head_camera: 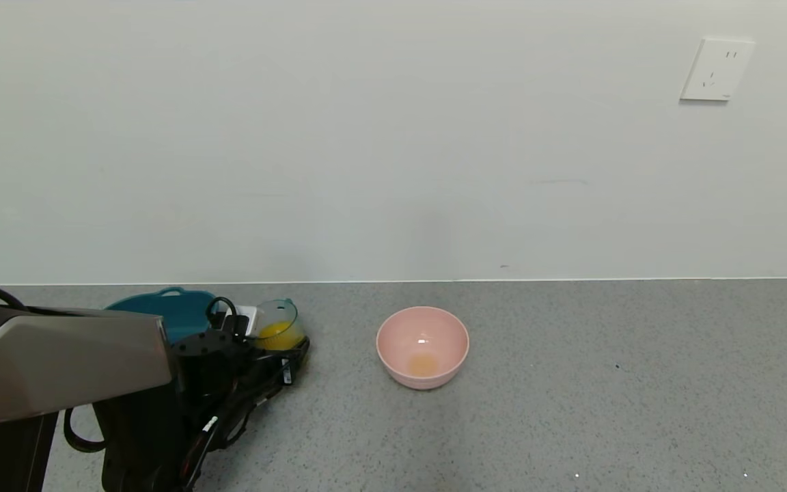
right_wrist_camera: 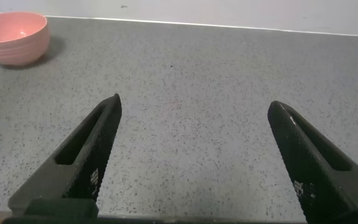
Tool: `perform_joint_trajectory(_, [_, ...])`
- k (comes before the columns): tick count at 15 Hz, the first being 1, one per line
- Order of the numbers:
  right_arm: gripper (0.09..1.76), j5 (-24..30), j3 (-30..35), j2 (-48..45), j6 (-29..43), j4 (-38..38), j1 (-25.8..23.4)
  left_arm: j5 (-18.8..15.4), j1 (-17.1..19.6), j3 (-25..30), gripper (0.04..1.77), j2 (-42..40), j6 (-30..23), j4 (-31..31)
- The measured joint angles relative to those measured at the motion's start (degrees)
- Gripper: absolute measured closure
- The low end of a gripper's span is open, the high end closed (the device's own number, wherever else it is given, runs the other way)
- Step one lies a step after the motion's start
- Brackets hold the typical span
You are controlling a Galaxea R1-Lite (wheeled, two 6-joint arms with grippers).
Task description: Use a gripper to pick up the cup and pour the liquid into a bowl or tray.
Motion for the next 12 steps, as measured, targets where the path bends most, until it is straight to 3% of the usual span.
perform_joint_trajectory(12, [0.14,0.0,0.0,0.0,0.0,0.0,0.0,-0.1,0.0,0.2,0.51,-0.6,0.0,0.0])
